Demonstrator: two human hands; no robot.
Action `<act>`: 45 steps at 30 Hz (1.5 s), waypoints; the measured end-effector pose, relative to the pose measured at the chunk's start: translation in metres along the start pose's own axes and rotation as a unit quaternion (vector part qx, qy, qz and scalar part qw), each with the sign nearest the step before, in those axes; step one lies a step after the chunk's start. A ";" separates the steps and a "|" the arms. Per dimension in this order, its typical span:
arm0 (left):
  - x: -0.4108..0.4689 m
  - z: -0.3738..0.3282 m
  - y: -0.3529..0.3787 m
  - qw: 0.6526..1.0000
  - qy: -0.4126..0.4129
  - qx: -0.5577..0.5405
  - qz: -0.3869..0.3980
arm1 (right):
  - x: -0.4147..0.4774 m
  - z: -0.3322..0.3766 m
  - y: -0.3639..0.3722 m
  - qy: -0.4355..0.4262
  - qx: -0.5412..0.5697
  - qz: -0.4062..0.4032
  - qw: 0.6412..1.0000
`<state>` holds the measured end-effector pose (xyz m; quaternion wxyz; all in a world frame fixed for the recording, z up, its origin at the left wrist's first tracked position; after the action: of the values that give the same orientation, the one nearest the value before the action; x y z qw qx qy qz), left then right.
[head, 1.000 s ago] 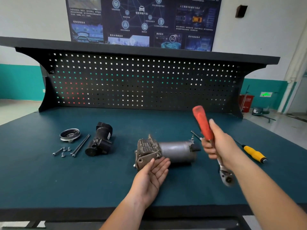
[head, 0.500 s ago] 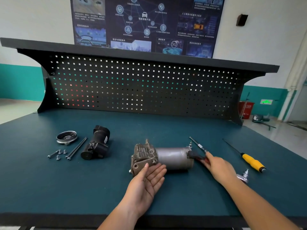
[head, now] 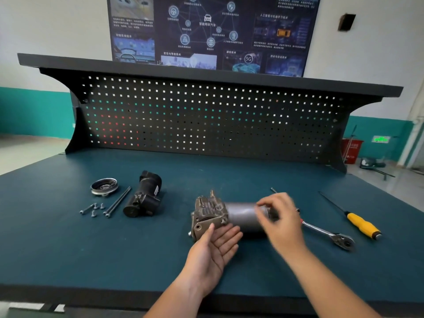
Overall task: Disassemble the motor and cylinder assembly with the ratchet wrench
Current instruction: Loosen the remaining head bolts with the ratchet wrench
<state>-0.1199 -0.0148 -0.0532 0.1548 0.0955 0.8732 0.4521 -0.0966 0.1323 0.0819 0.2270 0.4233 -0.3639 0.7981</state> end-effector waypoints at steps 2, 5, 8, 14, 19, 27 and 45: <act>-0.003 -0.002 0.001 1.000 0.004 0.005 0.005 | -0.013 0.034 0.029 -0.036 -0.017 0.071 0.997; -0.008 -0.004 0.002 1.000 0.009 0.000 0.012 | -0.027 0.041 0.060 0.008 -0.038 0.121 0.992; -0.010 -0.007 0.002 1.000 0.012 -0.006 0.014 | -0.032 0.035 0.066 0.051 -0.018 0.097 0.994; -0.011 -0.009 0.002 0.999 0.017 -0.022 0.022 | -0.035 0.037 0.056 0.039 -0.012 0.030 0.999; -0.012 -0.009 0.003 0.999 0.021 -0.026 0.027 | -0.050 0.048 0.052 0.024 0.065 0.037 0.997; -0.022 -0.017 -0.004 0.998 0.032 0.046 0.030 | -0.060 0.041 0.067 0.026 0.025 0.089 0.995; -0.085 -0.259 -0.130 0.841 0.328 0.372 -0.217 | -0.061 0.028 0.065 0.099 0.013 0.088 0.991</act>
<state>-0.1366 -0.3117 -0.0030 -0.0934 -0.2000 0.9739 0.0531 -0.0928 0.0664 0.0155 0.1852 0.3118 -0.3649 0.8575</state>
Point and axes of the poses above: each hand's wrist, its own x-axis towards the middle knuckle, its own y-axis out of the palm, z = x × y, the point moved 9 cm from there along x, towards the middle knuckle, and after that the axes turned 8 degrees about -x, right-handed, at the moved point
